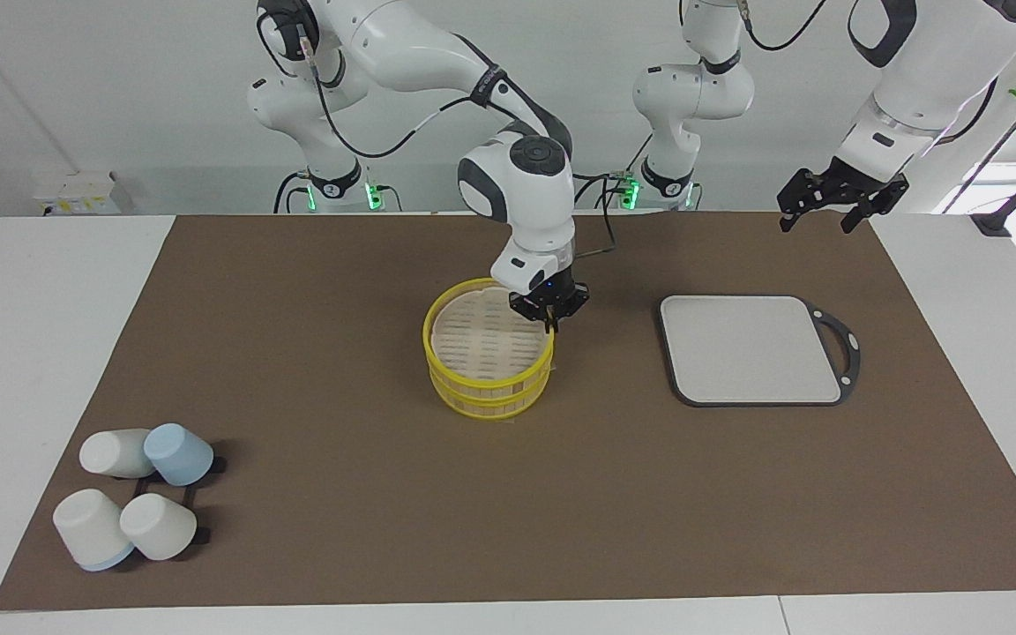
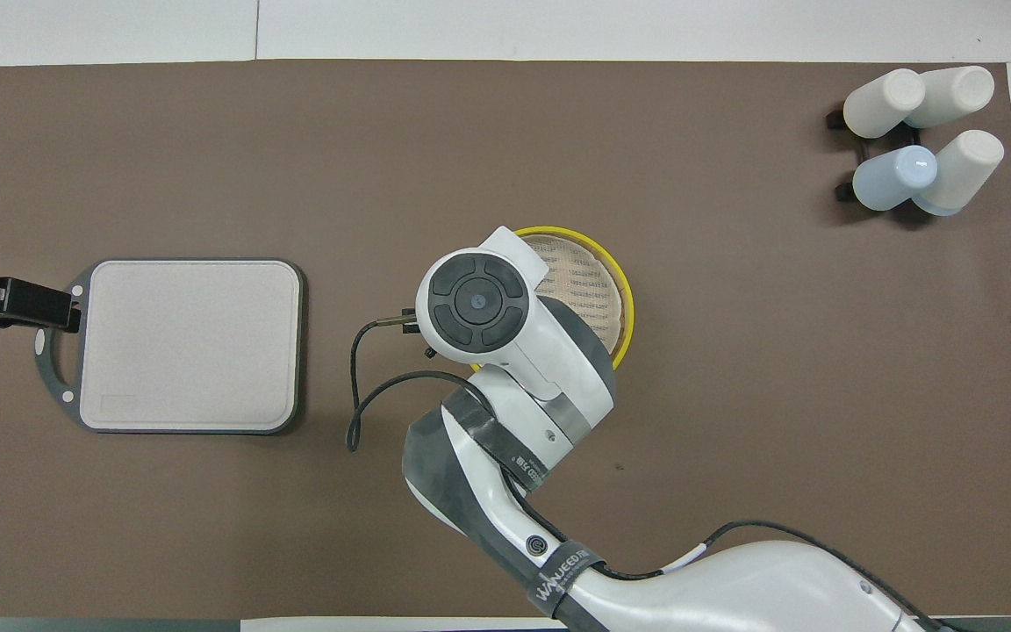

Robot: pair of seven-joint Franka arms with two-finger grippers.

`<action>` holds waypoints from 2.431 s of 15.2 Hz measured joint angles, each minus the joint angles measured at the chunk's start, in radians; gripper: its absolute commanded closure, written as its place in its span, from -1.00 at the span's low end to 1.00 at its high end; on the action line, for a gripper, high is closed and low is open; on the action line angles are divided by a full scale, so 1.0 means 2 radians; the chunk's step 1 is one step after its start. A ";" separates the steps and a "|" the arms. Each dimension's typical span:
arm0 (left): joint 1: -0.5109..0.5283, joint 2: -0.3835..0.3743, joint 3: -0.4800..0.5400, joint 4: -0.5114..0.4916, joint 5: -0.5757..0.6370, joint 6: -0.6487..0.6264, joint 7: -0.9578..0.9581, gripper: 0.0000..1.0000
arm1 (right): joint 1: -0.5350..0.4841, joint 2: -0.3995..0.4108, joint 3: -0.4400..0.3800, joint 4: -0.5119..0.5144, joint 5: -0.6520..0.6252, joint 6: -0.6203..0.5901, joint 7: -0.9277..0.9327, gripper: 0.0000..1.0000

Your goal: Place bun in steamer

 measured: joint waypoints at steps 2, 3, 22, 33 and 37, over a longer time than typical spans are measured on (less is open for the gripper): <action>0.000 0.000 0.000 0.000 0.000 0.000 0.000 -1.00 | 0.000 0.000 0.000 -0.003 0.001 0.000 0.004 -1.00; 0.000 0.000 0.000 0.000 0.000 0.000 0.000 -1.00 | 0.001 0.000 0.000 -0.005 0.001 0.000 0.004 -1.00; 0.000 -0.001 0.000 0.000 -0.001 0.001 0.000 -1.00 | -0.258 -0.199 -0.010 0.053 -0.002 -0.384 -0.246 -1.00; 0.000 -0.001 0.000 0.000 -0.001 0.001 0.000 -1.00 | -0.260 -0.217 -0.052 0.011 -0.002 -0.326 -0.260 -1.00; 0.000 -0.001 0.000 0.000 -0.001 0.001 0.000 -1.00 | -0.253 -0.215 -0.053 0.012 -0.002 -0.324 -0.260 -1.00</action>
